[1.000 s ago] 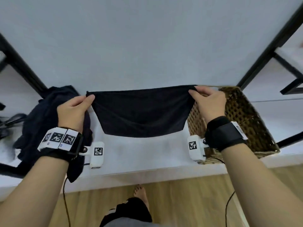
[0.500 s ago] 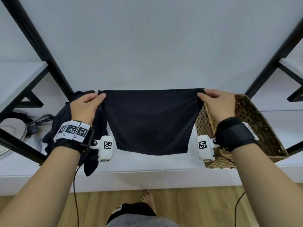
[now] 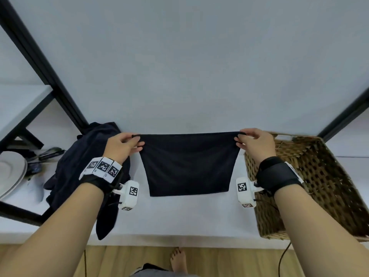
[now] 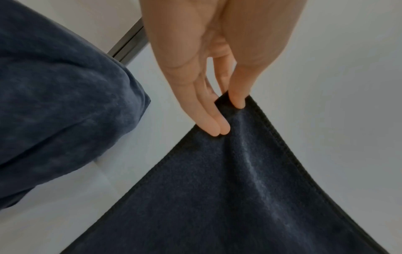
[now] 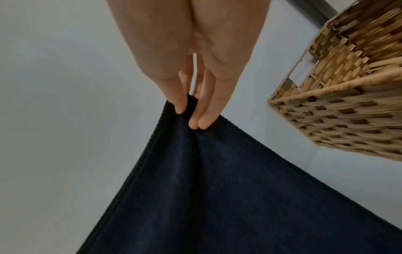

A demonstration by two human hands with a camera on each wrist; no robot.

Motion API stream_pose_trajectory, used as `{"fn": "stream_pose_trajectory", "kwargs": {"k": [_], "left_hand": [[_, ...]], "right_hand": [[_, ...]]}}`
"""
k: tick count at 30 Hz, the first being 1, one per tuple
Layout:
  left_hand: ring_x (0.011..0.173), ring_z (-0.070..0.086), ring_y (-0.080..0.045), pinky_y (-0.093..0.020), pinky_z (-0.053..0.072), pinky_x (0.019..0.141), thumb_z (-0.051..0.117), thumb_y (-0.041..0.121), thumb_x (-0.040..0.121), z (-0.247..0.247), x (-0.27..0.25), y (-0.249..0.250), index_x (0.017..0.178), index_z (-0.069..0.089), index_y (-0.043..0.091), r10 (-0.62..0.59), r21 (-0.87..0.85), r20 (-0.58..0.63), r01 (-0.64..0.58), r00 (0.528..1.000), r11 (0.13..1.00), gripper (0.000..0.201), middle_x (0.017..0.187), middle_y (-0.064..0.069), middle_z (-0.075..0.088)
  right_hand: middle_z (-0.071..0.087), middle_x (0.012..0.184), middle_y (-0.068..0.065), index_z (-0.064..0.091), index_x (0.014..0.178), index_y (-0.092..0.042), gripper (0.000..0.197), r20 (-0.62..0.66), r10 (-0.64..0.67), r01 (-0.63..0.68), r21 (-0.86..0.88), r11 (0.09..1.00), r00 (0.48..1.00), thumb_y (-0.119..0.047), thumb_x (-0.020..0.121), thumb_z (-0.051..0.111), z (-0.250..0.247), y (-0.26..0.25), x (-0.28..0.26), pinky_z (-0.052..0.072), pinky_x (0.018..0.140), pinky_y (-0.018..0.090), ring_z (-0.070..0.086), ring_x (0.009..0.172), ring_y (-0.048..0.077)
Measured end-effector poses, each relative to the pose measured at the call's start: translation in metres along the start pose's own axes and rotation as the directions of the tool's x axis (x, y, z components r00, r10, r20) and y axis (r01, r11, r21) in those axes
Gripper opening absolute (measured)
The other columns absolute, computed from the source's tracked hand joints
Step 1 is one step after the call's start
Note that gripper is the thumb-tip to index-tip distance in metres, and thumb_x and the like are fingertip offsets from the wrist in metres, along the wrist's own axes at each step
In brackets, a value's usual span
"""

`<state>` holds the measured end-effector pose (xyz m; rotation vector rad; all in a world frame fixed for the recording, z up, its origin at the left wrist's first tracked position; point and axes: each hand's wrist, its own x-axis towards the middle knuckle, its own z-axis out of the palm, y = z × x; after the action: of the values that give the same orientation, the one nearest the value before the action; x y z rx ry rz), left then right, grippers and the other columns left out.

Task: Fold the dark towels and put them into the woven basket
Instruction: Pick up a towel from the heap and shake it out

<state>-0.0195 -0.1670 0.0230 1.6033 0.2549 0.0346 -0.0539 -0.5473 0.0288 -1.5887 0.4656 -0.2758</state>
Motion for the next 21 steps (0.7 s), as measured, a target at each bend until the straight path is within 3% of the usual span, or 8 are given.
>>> {"fn": "stream_pose_trajectory", "kwargs": {"k": [3, 7, 12, 15, 21], "left_hand": [[0.088, 0.074, -0.024, -0.032, 0.06, 0.081, 0.061, 0.002, 0.093, 0.007, 0.011, 0.005, 0.098, 0.066, 0.0, 0.012, -0.047, -0.02, -0.013, 1.0, 0.999, 0.008, 0.094, -0.017, 0.068], [0.091, 0.073, -0.025, -0.031, 0.059, 0.084, 0.057, 0.001, 0.094, 0.014, 0.01, 0.003, 0.104, 0.064, -0.006, 0.063, -0.076, -0.048, -0.066, 0.997, 0.995, 0.014, 0.096, -0.018, 0.069], [0.084, 0.073, -0.019, -0.025, 0.059, 0.071, 0.053, -0.001, 0.095, 0.009, -0.011, -0.026, 0.095, 0.069, 0.003, 0.053, -0.002, -0.015, -0.053, 0.998, 0.999, 0.016, 0.091, -0.016, 0.07], [0.077, 0.073, -0.013, -0.021, 0.057, 0.062, 0.053, -0.001, 0.095, 0.003, -0.027, -0.061, 0.089, 0.067, 0.008, -0.034, 0.103, -0.001, 0.034, 0.999, 0.994, 0.017, 0.088, -0.013, 0.07], [0.084, 0.071, -0.019, -0.022, 0.056, 0.058, 0.05, 0.004, 0.098, -0.007, -0.052, -0.14, 0.087, 0.063, 0.012, -0.277, 0.327, 0.091, 0.234, 0.956, 0.915, 0.02, 0.091, -0.01, 0.066]], "right_hand": [[0.071, 0.102, 0.011, 0.071, 0.091, -0.01, 0.011, -0.019, -0.035, 0.035, 0.011, 0.999, 0.999, -0.002, 0.083, 0.07, 0.002, -0.006, 0.013, 0.059, 0.083, 0.034, 0.074, 0.087, 0.023], [0.073, 0.098, 0.013, 0.073, 0.091, -0.009, 0.013, -0.05, -0.082, 0.084, 0.036, 0.996, 0.995, -0.003, 0.079, 0.072, 0.0, -0.003, 0.014, 0.058, 0.082, 0.03, 0.073, 0.088, 0.021], [0.072, 0.097, 0.017, 0.072, 0.086, -0.011, 0.016, -0.013, -0.004, 0.005, 0.078, 0.997, 1.0, 0.001, 0.084, 0.061, -0.011, 0.037, -0.012, 0.059, 0.074, 0.03, 0.074, 0.087, 0.024], [0.072, 0.1, 0.014, 0.07, 0.087, -0.01, 0.015, 0.033, 0.1, -0.102, 0.053, 0.993, 0.994, 0.0, 0.087, 0.059, -0.021, 0.082, -0.035, 0.06, 0.069, 0.033, 0.074, 0.089, 0.024], [0.073, 0.1, 0.009, 0.066, 0.087, -0.013, 0.012, 0.054, 0.357, -0.352, -0.095, 0.931, 0.932, -0.006, 0.092, 0.057, -0.032, 0.173, -0.075, 0.059, 0.068, 0.034, 0.074, 0.087, 0.02]]}}
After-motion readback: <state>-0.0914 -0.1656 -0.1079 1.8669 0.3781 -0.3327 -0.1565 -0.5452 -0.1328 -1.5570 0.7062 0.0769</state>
